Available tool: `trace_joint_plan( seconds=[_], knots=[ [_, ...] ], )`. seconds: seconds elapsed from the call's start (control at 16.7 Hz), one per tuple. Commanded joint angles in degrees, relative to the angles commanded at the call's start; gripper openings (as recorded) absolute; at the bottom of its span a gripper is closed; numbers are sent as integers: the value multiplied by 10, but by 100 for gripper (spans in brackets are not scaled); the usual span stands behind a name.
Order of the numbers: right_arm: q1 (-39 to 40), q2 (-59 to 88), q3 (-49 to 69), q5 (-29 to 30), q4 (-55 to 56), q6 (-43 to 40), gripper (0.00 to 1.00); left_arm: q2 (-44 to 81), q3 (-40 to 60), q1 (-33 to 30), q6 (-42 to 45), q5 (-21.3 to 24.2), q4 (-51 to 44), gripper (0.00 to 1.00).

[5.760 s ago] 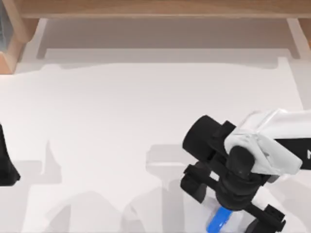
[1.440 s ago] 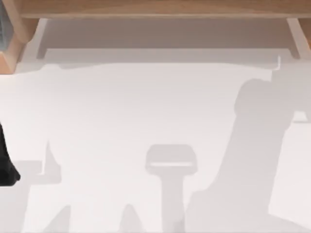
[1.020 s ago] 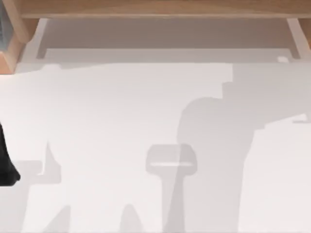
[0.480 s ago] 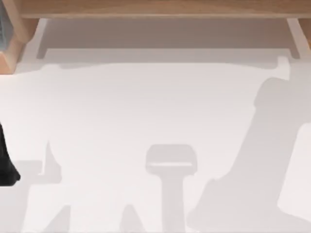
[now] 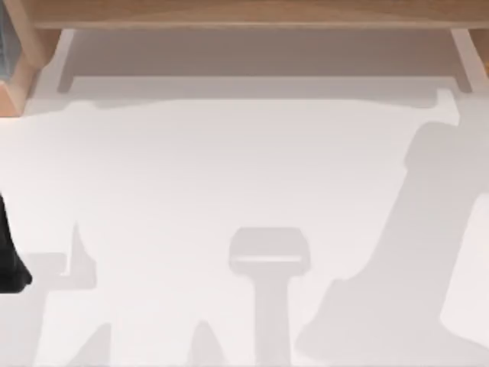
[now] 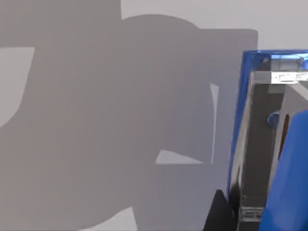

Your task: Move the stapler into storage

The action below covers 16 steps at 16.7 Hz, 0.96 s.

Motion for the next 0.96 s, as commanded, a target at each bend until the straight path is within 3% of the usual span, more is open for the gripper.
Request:
trace_joint_plan(
  seconds=[0.6, 0.96],
  knots=[
    [0, 0, 0, 0, 0, 0, 98, 0, 0, 0, 0, 0, 0, 100],
    [0, 0, 0, 0, 0, 0, 100, 0, 0, 0, 0, 0, 0, 100]
  ],
)
